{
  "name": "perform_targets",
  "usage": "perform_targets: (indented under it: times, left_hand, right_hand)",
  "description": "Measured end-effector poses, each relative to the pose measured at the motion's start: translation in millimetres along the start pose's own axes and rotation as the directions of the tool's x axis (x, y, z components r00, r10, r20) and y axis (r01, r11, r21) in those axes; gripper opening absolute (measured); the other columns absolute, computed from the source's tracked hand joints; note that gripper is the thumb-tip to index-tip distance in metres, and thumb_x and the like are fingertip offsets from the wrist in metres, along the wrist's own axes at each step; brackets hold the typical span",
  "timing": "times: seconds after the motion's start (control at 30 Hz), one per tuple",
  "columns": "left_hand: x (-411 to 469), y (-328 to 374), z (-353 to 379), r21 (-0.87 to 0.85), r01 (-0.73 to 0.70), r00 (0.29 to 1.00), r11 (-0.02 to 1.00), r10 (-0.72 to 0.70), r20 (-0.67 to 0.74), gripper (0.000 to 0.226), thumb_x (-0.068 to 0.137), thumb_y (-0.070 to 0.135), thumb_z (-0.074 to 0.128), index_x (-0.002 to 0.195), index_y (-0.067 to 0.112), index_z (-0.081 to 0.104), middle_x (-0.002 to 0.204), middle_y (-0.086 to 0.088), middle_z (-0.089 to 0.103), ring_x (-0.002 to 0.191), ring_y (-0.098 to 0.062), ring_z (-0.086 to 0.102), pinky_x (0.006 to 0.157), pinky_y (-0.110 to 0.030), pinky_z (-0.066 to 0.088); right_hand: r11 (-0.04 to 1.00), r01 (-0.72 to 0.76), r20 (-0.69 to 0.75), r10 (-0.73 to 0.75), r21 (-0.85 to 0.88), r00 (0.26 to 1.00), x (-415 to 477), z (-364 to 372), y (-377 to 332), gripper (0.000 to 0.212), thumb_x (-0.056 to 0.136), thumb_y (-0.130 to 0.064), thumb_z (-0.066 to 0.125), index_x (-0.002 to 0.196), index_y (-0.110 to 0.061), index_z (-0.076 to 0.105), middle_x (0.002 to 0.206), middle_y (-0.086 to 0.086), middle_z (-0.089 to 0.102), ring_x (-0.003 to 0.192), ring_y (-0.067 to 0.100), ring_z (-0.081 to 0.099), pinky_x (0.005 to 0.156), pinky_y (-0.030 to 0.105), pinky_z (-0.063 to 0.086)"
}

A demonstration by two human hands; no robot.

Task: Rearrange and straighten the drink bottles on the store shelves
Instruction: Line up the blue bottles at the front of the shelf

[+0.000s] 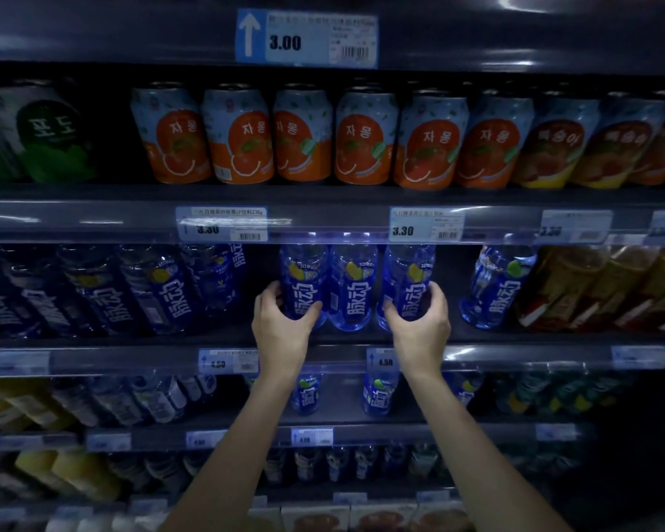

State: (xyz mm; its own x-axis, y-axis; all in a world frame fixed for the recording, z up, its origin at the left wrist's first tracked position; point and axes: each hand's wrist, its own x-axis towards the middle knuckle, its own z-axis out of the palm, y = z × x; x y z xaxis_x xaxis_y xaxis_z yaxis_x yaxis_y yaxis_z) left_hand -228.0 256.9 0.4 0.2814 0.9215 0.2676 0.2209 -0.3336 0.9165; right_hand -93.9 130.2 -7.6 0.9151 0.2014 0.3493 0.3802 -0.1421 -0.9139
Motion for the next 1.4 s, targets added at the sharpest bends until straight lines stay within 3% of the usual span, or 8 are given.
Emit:
perform_targets:
  times: [0.37, 0.53, 0.63, 0.8, 0.93, 1.07, 1.3, 1.4]
  left_hand:
    - [-2.0, 0.0, 1.0, -0.001, -0.010, 1.000, 1.000, 0.010, 0.018, 0.075, 0.075, 0.038, 0.079, 0.136, 0.014, 0.043, 0.128, 0.002, 0.048, 0.107, -0.005, 0.046, 0.089, -0.021, 0.039]
    - [-18.2, 1.5, 3.0, -0.002, -0.012, 1.000, 1.000, 0.012, 0.005, 0.075, 0.078, 0.039, 0.076, 0.138, 0.019, 0.036, 0.131, 0.006, 0.040, 0.106, -0.001, 0.042, 0.088, -0.018, 0.038]
    - [-35.0, 3.8, 9.0, 0.021, -0.063, 0.998, 0.998, 0.064, -0.019, 0.070, 0.080, 0.038, 0.075, 0.136, 0.020, 0.037, 0.131, 0.004, 0.037, 0.107, -0.004, 0.044, 0.089, -0.019, 0.040]
    - [-60.1, 10.2, 26.9, 0.035, -0.133, 0.989, 0.991, 0.135, -0.065, 0.065, 0.081, 0.038, 0.072, 0.133, 0.024, 0.035, 0.132, 0.005, 0.030, 0.113, -0.006, 0.040, 0.084, -0.005, 0.031]
    - [-82.2, 17.0, 49.8, 0.106, -0.208, 0.977, 0.972, 0.211, -0.016, 0.054, 0.083, 0.039, 0.069, 0.127, 0.018, 0.045, 0.123, 0.003, 0.041, 0.113, -0.010, 0.045, 0.091, -0.018, 0.041]
    - [-99.6, 23.9, 76.1, 0.176, -0.261, 0.964, 0.949, 0.247, 0.100, 0.050, 0.083, 0.034, 0.071, 0.123, 0.012, 0.053, 0.117, -0.001, 0.050, 0.114, -0.016, 0.047, 0.096, -0.035, 0.045]
    - [-120.8, 33.5, 108.7, 0.366, -0.415, 0.905, 0.833, 0.336, 0.260, 0.054, 0.084, 0.037, 0.070, 0.127, 0.007, 0.057, 0.118, -0.008, 0.058, 0.113, -0.026, 0.051, 0.095, -0.039, 0.047]
    - [-126.0, 35.0, 118.1, 0.443, -0.477, 0.876, 0.759, 0.369, 0.310, 0.052, 0.086, 0.042, 0.066, 0.125, 0.008, 0.060, 0.116, -0.006, 0.061, 0.111, -0.026, 0.052, 0.095, -0.038, 0.046]
  right_hand:
    - [0.999, 0.036, 0.045, -0.037, 0.025, 0.998, -12.3, -1.2, 0.9, 0.068, 0.080, -0.031, 0.077, 0.136, -0.018, 0.042, 0.123, -0.007, 0.049, 0.105, 0.002, 0.051, 0.079, -0.001, 0.037]
    - [1.000, 0.018, 0.047, -0.018, 0.007, 0.999, -14.3, -15.1, 12.0, 0.069, 0.081, -0.028, 0.076, 0.139, -0.016, 0.040, 0.133, -0.003, 0.047, 0.119, 0.006, 0.045, 0.097, 0.021, 0.039]
    - [1.000, 0.026, 0.029, -0.026, -0.011, 0.999, -11.2, -28.9, 20.3, 0.062, 0.084, -0.028, 0.073, 0.137, -0.018, 0.041, 0.131, -0.006, 0.046, 0.120, 0.006, 0.043, 0.097, 0.023, 0.036]
    - [0.998, 0.038, -0.061, -0.040, -0.040, 0.997, 4.8, -52.9, 30.4, 0.054, 0.087, -0.026, 0.069, 0.133, -0.012, 0.044, 0.130, 0.000, 0.049, 0.118, 0.009, 0.046, 0.094, 0.020, 0.035]
    - [0.996, 0.049, -0.150, -0.060, -0.074, 0.987, 23.6, -72.5, 38.7, 0.049, 0.088, -0.022, 0.069, 0.129, -0.007, 0.046, 0.123, 0.005, 0.049, 0.110, 0.017, 0.051, 0.089, 0.020, 0.037]
    - [0.994, 0.060, -0.173, -0.076, -0.096, 0.982, 42.0, -87.0, 45.7, 0.053, 0.085, -0.018, 0.071, 0.128, -0.002, 0.043, 0.124, 0.013, 0.045, 0.109, 0.024, 0.051, 0.088, 0.029, 0.045]
    - [0.997, 0.029, -0.147, -0.040, -0.076, 0.988, 65.5, -99.5, 49.6, 0.069, 0.082, -0.023, 0.075, 0.136, -0.004, 0.037, 0.132, 0.013, 0.041, 0.119, 0.024, 0.047, 0.091, 0.024, 0.040]
    - [0.997, 0.043, -0.121, -0.051, -0.069, 0.991, 76.5, -99.1, 47.2, 0.075, 0.076, -0.026, 0.080, 0.135, -0.005, 0.038, 0.129, 0.013, 0.044, 0.118, 0.026, 0.049, 0.093, 0.029, 0.044]
